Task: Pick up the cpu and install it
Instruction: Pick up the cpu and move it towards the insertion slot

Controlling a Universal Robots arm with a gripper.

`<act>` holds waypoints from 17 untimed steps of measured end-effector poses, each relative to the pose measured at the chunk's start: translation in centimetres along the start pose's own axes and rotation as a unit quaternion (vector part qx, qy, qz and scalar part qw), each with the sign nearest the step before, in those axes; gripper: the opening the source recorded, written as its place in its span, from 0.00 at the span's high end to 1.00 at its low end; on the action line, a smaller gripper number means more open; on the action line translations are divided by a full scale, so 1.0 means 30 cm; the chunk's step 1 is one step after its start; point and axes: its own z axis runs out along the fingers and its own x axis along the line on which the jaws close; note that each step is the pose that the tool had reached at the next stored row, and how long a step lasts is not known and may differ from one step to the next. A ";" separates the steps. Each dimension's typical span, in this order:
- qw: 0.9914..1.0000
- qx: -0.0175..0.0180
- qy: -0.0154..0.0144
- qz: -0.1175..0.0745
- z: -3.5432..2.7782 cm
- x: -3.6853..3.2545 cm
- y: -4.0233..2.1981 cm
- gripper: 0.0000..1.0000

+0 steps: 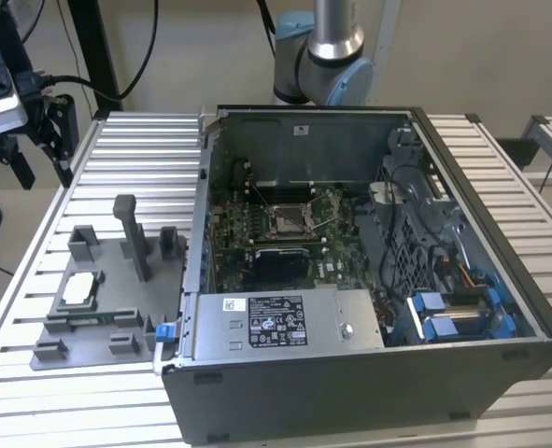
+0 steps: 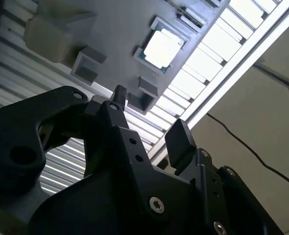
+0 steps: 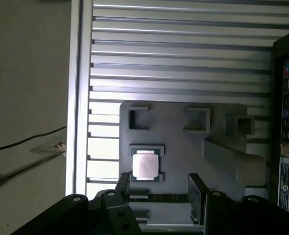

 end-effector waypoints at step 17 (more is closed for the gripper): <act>1.000 0.000 0.000 0.000 0.066 0.006 -0.003 0.00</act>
